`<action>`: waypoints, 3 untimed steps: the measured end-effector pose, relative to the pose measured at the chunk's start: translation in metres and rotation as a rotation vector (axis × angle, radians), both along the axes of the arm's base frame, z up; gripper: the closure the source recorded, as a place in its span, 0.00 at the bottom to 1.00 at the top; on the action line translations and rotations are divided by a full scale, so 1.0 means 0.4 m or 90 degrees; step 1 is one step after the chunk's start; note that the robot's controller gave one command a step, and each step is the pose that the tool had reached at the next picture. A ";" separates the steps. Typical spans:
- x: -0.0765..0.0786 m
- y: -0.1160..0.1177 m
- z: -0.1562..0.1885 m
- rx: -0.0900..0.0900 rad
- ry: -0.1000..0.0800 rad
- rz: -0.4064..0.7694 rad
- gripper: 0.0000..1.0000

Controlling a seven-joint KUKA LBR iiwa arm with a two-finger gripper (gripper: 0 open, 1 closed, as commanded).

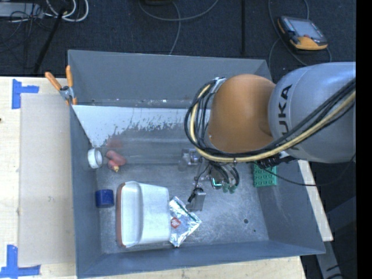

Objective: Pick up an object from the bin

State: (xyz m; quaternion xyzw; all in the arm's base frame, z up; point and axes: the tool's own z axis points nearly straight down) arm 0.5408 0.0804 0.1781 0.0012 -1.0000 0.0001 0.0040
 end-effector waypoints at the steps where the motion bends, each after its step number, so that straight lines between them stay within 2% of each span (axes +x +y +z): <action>1: -0.047 0.039 -0.252 -0.002 0.001 -0.124 0.00; 2: -0.061 -0.019 -0.272 0.000 -0.004 -0.072 0.00; 3: -0.060 -0.018 -0.271 0.000 -0.005 -0.074 1.00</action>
Offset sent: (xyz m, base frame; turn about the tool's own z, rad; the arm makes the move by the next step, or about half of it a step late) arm -0.0164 0.0157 -0.0965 0.1957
